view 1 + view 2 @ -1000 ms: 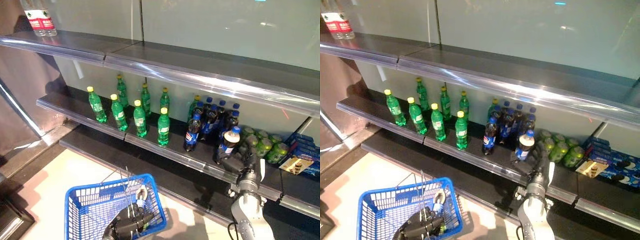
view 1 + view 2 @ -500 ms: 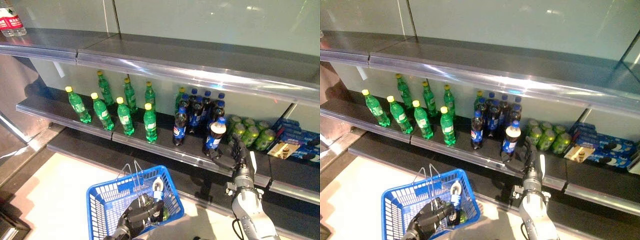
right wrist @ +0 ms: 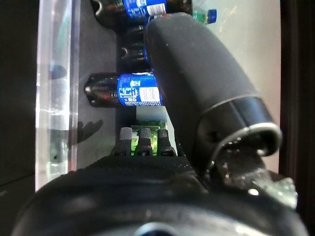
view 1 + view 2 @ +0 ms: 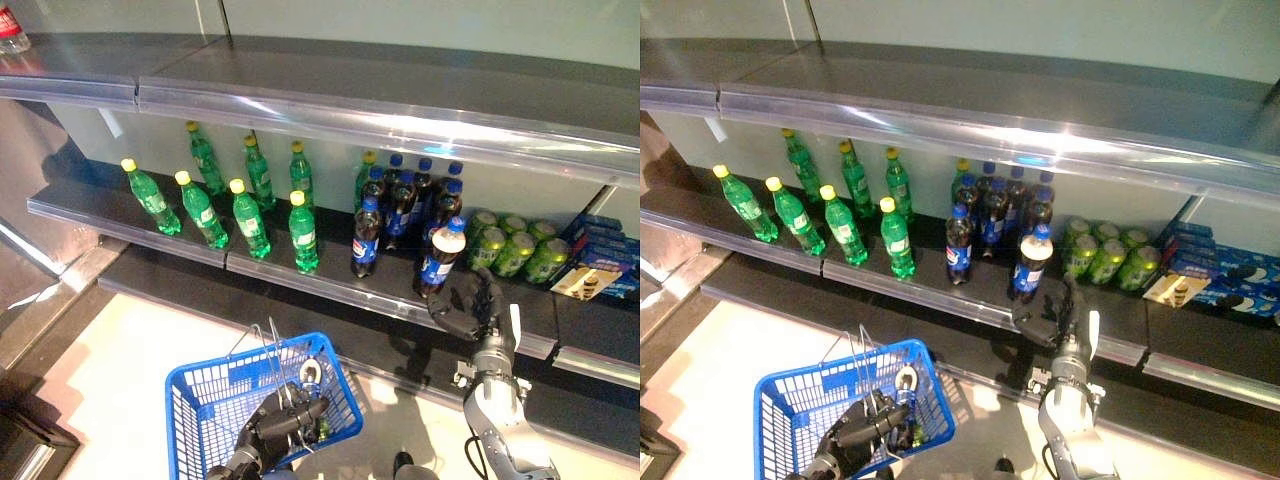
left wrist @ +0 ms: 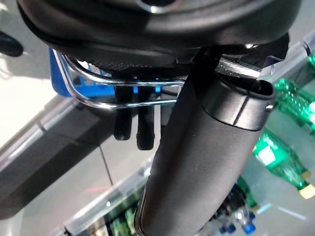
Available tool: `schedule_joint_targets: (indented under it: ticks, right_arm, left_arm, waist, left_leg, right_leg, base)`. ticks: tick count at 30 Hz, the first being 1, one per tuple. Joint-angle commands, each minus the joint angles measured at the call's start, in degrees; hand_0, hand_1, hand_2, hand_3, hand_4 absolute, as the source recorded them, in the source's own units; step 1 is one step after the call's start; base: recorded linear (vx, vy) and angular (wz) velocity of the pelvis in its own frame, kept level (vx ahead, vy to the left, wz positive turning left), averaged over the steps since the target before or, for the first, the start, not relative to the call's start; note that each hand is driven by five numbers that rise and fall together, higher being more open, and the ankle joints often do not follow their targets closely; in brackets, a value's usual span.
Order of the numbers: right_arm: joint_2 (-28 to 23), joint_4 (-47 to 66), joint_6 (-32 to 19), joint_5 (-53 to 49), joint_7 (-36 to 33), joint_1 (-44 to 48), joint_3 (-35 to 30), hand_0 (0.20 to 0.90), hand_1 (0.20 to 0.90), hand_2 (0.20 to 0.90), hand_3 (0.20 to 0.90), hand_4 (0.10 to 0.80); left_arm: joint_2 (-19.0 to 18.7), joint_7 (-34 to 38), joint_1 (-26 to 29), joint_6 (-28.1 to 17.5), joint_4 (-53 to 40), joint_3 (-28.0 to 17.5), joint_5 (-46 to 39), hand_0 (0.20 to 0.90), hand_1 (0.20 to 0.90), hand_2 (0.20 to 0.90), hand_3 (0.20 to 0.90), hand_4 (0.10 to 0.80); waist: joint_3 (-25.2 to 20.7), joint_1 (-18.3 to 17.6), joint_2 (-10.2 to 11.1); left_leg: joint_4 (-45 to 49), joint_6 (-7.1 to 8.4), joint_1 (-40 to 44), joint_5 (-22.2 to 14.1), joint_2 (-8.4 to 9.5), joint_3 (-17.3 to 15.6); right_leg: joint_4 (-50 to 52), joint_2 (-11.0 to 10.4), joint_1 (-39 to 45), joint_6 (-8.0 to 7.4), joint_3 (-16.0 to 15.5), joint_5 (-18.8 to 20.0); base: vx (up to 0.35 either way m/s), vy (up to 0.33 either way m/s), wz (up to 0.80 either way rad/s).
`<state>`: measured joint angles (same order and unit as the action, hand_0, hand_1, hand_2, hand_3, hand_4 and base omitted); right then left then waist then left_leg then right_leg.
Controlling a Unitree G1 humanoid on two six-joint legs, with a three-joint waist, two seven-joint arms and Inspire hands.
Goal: Pick up the drink and place into the basket.
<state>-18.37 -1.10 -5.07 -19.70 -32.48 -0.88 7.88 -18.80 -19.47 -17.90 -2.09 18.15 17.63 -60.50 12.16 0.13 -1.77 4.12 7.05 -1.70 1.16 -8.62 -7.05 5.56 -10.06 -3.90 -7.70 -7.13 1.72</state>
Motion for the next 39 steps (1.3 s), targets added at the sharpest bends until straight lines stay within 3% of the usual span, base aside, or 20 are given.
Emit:
schedule_joint_targets:
  ticks: [1, 4, 11, 18, 22, 25, 34, 39]
  right_arm:
    - [-3.0, 2.5, -10.5, 2.6, -4.9, 14.7, -2.7, 0.900, 0.900, 0.900, 0.900, 0.800]
    - [-3.6, 2.7, -12.8, 4.1, -7.8, 18.7, -2.0, 0.900, 0.900, 0.900, 0.900, 0.800]
    - [-4.5, 3.6, -15.2, 5.7, -11.2, 22.7, -2.6, 0.900, 0.900, 0.900, 0.900, 0.800]
    - [-3.5, 4.1, -15.5, 5.9, -13.3, 24.8, -3.5, 0.900, 0.900, 0.900, 0.900, 0.800]
    - [-2.5, 3.4, -15.4, 6.5, -20.8, 26.3, -4.8, 0.900, 0.900, 0.900, 0.900, 0.800]
    - [-2.4, 2.2, -15.7, 5.5, -21.9, 27.4, -5.7, 0.900, 0.900, 0.900, 0.900, 0.800]
    - [-4.9, -2.1, -14.6, 2.0, -25.0, 34.8, -6.9, 0.900, 0.900, 0.900, 0.900, 0.800]
    - [-6.9, -6.2, -16.9, -5.5, -24.4, 38.4, -8.1, 0.900, 0.900, 0.900, 0.900, 0.800]
  left_arm:
    - [-1.5, -8.5, 16.6, -14.0, -13.6, -1.9, -5.4, 0.300, 0.300, 0.300, 0.200, 0.100]
    - [-1.9, -7.5, 19.1, -16.2, -14.1, -0.5, -5.6, 0.300, 0.300, 0.300, 0.200, 0.100]
    - [-2.5, -7.2, 20.6, -17.9, -14.8, 0.4, -5.2, 0.300, 0.300, 0.300, 0.200, 0.100]
    - [-3.0, -7.4, 21.5, -17.8, -14.4, 0.3, -4.5, 0.300, 0.300, 0.300, 0.200, 0.100]
    - [-3.5, -7.8, 21.6, -17.1, -14.1, 0.0, -4.3, 0.300, 0.300, 0.300, 0.200, 0.100]
    - [-3.7, -7.5, 21.9, -16.7, -14.5, -0.1, -4.0, 0.300, 0.300, 0.300, 0.200, 0.100]
    - [-4.6, -7.5, 22.7, -15.1, -14.2, 0.6, -3.9, 0.300, 0.300, 0.300, 0.200, 0.100]
    - [-5.5, -7.4, 22.6, -13.7, -14.4, 0.9, -4.1, 0.300, 0.300, 0.300, 0.200, 0.100]
  waist:
    - [5.9, 1.8, 1.1]
    - [9.6, 1.7, 0.6]
    - [12.7, 2.3, 0.6]
    - [13.4, 3.0, 1.1]
    - [13.8, 3.7, 1.2]
    - [14.0, 4.1, 1.2]
    - [13.9, 5.9, 1.3]
    - [13.4, 7.1, 1.1]
  left_leg:
    - [3.5, -2.05, -5.0, 2.8, 0.53, 4.1]
    - [4.5, -2.49, -8.4, 2.9, 0.82, 4.9]
    - [5.8, -2.90, -12.6, 2.8, 1.44, 6.1]
    - [5.9, -2.96, -13.4, 2.6, 1.46, 6.6]
    - [5.7, -2.93, -13.1, 2.5, 1.29, 6.7]
    - [5.2, -2.99, -12.7, 2.5, 1.20, 6.8]
    - [4.9, -2.94, -12.1, 2.2, 1.35, 7.6]
    - [5.2, -2.67, -11.8, 2.0, 1.36, 8.3]
  right_leg:
    - [0.3, -1.0, -0.5, 0.73, 0.5, 2.5]
    - [1.5, -1.4, -4.1, 0.32, 1.4, 3.1]
    - [1.6, -1.9, -6.9, -0.21, 1.9, 3.8]
    - [0.5, -2.1, -6.2, -0.37, 1.2, 4.0]
    - [-0.7, -2.2, -4.8, -0.42, 0.5, 4.3]
    - [-1.4, -2.2, -4.1, -0.44, 0.3, 4.3]
    - [-2.5, -2.4, -2.2, -0.07, -0.8, 4.2]
    - [-2.5, -2.5, -1.2, 0.17, -1.6, 3.8]
  base:
    - [-0.263, -0.031, 0.02]
    - [-0.182, -0.006, 0.03]
    - [-0.079, -0.017, 0.02]
    - [-0.019, -0.031, 0.02]
    - [-0.008, -0.043, 0.02]
    - [-0.009, -0.021, 0.01]
    - [0.018, -0.019, 0.06]
    - [0.060, -0.011, 0.04]
